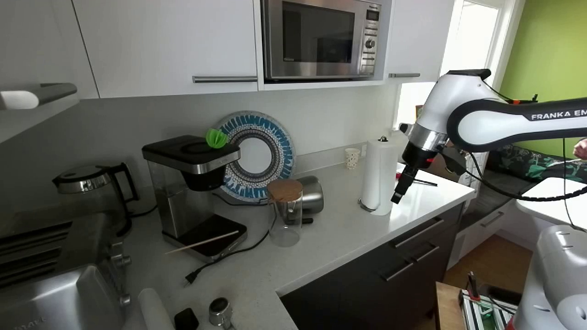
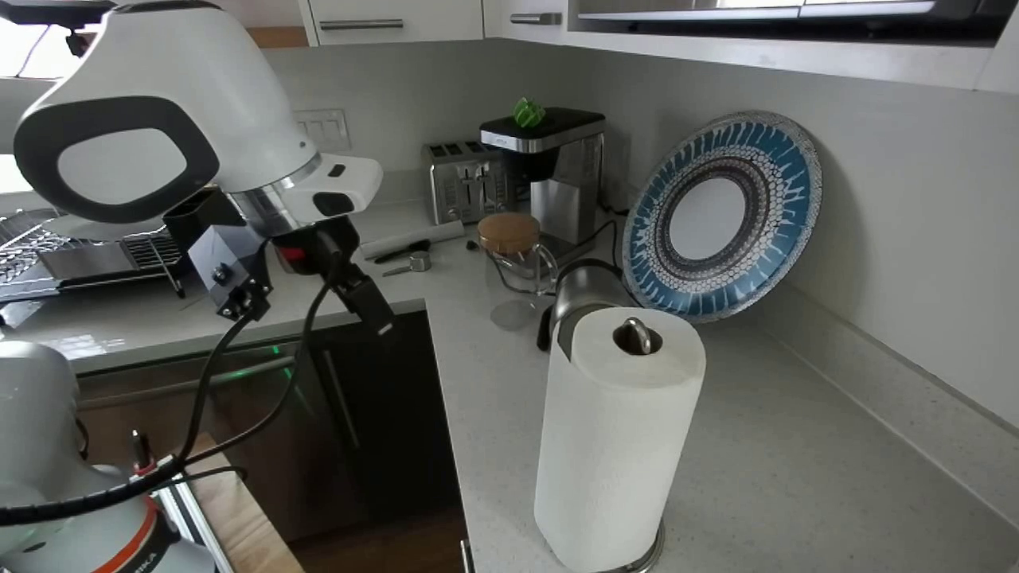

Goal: Pick up the metal measuring cup and put it on top of the wooden lid jar that is on top of the clear jar

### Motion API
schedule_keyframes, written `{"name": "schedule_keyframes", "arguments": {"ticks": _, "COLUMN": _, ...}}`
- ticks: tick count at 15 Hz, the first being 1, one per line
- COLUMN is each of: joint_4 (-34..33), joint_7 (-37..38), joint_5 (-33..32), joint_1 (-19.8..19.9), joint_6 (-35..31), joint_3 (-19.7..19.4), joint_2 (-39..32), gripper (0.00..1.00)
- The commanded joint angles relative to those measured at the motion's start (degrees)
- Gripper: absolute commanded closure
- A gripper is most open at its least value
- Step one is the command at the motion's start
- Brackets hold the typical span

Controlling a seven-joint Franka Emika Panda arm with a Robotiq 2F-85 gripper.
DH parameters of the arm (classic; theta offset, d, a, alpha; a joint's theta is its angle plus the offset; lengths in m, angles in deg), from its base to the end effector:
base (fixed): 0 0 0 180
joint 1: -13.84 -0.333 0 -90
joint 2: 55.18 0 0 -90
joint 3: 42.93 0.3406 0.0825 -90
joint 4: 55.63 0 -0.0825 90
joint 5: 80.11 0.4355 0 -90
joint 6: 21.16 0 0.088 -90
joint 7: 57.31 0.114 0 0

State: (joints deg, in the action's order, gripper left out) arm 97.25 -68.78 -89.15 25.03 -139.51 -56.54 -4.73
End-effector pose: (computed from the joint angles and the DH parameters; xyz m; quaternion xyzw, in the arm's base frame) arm 0.3163 -0.1588 0.5060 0.9893 -0.0574 0.1327 0.0200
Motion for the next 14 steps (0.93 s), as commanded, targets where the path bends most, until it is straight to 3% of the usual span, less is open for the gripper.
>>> {"name": "schedule_keyframes", "arguments": {"ticks": 1, "joint_4": -0.5, "joint_7": 0.6, "joint_5": 2.1, "joint_1": -1.9, "joint_6": -1.3, "joint_3": 0.1, "joint_2": -1.5, "gripper": 0.00}}
{"name": "schedule_keyframes", "arguments": {"ticks": 7, "joint_4": -4.7, "joint_7": 3.7, "joint_5": 16.1, "joint_1": -16.1, "joint_6": -6.6, "joint_3": 8.5, "joint_2": -13.8, "gripper": 0.00}}
{"name": "schedule_keyframes", "arguments": {"ticks": 10, "joint_4": -9.3, "joint_7": 11.0, "joint_5": 14.6, "joint_1": -15.8, "joint_6": -13.1, "joint_3": 14.6, "joint_2": -23.8, "gripper": 0.00}}
{"name": "schedule_keyframes", "arguments": {"ticks": 11, "joint_4": -4.7, "joint_7": 8.0, "joint_5": 15.0, "joint_1": -16.0, "joint_6": -11.3, "joint_3": 12.7, "joint_2": -15.7, "gripper": 0.00}}
{"name": "schedule_keyframes", "arguments": {"ticks": 14, "joint_4": -8.4, "joint_7": 10.3, "joint_5": 14.9, "joint_1": -16.1, "joint_6": -13.0, "joint_3": 14.8, "joint_2": -23.0, "gripper": 0.00}}
